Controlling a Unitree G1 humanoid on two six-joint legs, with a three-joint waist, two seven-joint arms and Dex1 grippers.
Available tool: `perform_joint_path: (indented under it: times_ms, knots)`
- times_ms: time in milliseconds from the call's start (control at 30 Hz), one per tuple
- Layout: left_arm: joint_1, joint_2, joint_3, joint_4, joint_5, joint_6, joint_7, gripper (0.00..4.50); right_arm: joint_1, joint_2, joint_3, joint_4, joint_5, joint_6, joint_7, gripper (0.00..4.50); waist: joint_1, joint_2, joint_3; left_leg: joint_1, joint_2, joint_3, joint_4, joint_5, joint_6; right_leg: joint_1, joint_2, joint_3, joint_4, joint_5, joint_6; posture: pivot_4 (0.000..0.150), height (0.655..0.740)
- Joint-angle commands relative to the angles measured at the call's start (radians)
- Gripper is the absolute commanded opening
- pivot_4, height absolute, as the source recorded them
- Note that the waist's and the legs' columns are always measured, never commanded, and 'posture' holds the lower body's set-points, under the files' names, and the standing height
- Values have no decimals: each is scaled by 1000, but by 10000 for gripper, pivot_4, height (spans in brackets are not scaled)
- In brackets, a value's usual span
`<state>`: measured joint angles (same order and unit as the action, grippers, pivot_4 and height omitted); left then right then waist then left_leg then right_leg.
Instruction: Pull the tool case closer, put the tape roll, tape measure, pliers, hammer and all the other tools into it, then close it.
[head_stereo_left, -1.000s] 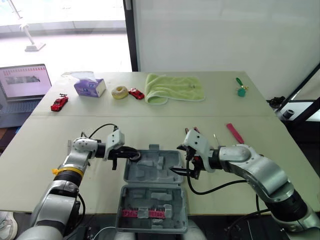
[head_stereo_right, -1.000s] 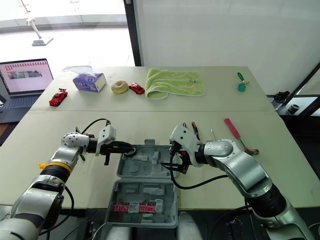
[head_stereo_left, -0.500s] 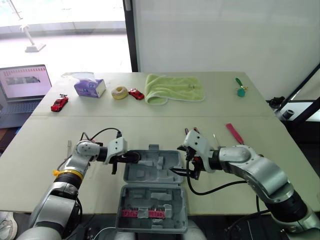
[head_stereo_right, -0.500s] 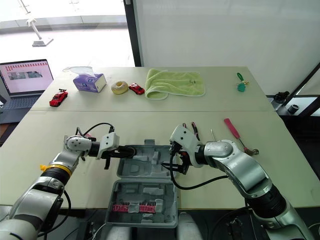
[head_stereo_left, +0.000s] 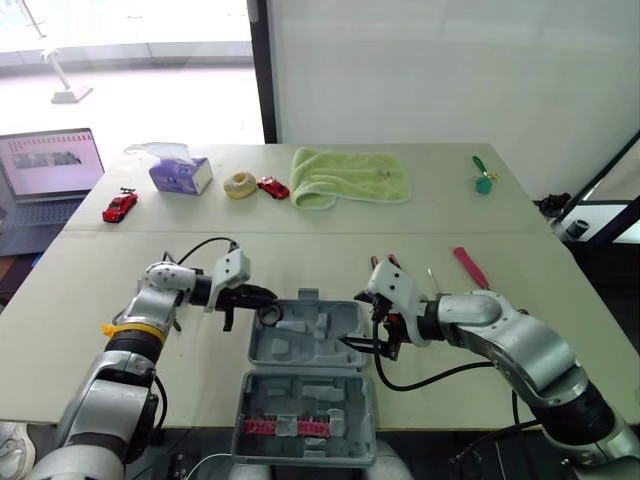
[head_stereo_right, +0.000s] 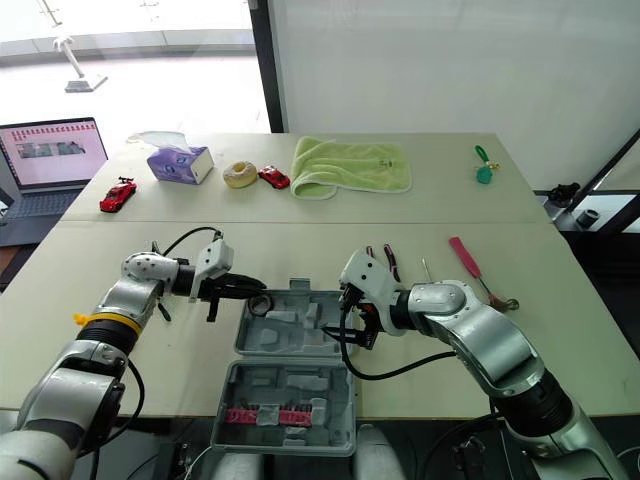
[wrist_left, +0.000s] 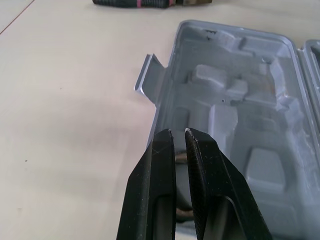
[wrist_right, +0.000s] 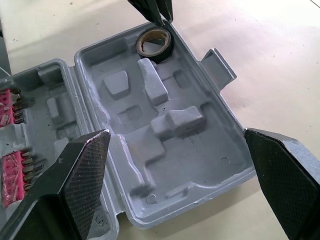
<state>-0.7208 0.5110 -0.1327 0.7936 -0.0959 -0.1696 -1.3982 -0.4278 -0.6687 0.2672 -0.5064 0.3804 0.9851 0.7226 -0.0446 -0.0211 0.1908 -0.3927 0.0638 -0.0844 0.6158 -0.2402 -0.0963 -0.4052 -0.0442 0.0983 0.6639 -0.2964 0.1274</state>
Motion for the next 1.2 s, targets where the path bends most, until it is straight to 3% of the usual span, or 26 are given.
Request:
perform_joint_path:
  times_ms: [33, 267, 600, 733, 900, 967, 1033, 1100, 1200]
  knots:
    - [-1, -3, 8, -5, -1, -15, 18, 4646, -4, 3, -17, -39, 12, -12, -1, 45000, -1, 0, 0, 0, 0, 0, 0, 0, 0, 0, 0, 0, 0, 0, 0, 1500, 7400]
    - [-1, -22, -68, 120, 137, -141, 140, 4646, 8, -3, -27, -58, 20, 3, -9, 45000, 1, 0, 0, 0, 0, 0, 0, 0, 0, 0, 0, 0, 0, 0, 0, 1500, 7400]
    - [9, -25, -17, 66, 56, -95, 103, 4646, 20, -16, -50, -73, 36, 8, -13, 45000, 1, 0, 0, 0, 0, 0, 0, 0, 0, 0, 0, 0, 0, 0, 0, 1500, 7400]
    - [18, 83, 93, -116, -95, 93, 6, 4646, 116, -59, -190, -109, 56, -39, -1, 45000, 0, -2, 1, -1, 0, 0, 0, 0, 0, -1, 0, 0, 0, 0, 0, 1500, 7400]
    - [92, 198, 154, -287, -171, 279, -7, 4646, 248, -128, -319, -126, 67, -109, 31, 45000, -1, 0, 1, 0, 0, 0, -1, 0, 0, 0, 0, 0, 0, 0, 0, 1500, 7400]
    - [199, 322, 245, -289, -171, 280, 13, 4646, 396, -168, -497, -89, 46, -187, 73, 45000, 0, 0, 1, 1, 0, 0, -1, 0, 0, 1, 0, 0, 0, 0, 0, 1500, 7400]
    - [316, 432, 344, -240, -172, 256, 52, 9754, 522, -176, -697, -40, 48, -249, 115, 45000, -10, -2, 2, 1, 0, 1, -2, -1, 1, 1, 0, 0, -2, -1, 0, 1500, 7400]
    - [405, 487, 403, -191, -174, 218, 87, 17919, 612, -178, -815, 2, 45, -311, 149, 45000, -15, -3, 3, 0, 1, 1, -3, -2, 4, -1, 0, 1, -2, -2, -1, 1500, 7400]
    - [503, 531, 479, -118, -172, 158, 141, 33757, 719, -170, -933, 74, 28, -403, 192, 45000, -1, -3, 2, 2, 1, 2, -3, -2, 4, 1, 0, 0, -2, -2, -2, 1500, 7400]
